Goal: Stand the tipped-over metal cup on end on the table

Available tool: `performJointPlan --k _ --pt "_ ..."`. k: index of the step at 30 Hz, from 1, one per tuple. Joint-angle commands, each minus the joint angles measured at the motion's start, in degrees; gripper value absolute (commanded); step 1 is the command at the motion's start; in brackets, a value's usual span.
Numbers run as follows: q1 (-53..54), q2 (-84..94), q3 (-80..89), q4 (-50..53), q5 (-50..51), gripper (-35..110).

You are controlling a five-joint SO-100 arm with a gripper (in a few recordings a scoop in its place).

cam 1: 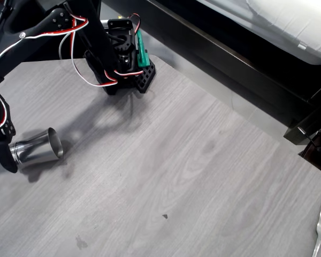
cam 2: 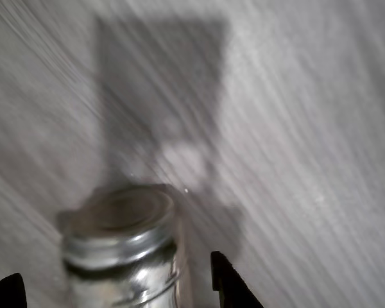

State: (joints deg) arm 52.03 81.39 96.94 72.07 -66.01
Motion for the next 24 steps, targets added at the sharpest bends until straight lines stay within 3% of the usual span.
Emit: performJointPlan --k 1,15,17,20,24 --pt "-0.53 -0.53 -0.26 -0.79 0.62 35" --pt "-4.39 -7.47 -0.26 -6.59 5.27 34" --pt "-5.19 -8.17 -0.26 -7.29 6.15 26" --pt "-6.5 -8.53 -0.26 -8.79 8.7 0" --pt "-7.38 -7.82 -0.26 -9.93 10.46 0"
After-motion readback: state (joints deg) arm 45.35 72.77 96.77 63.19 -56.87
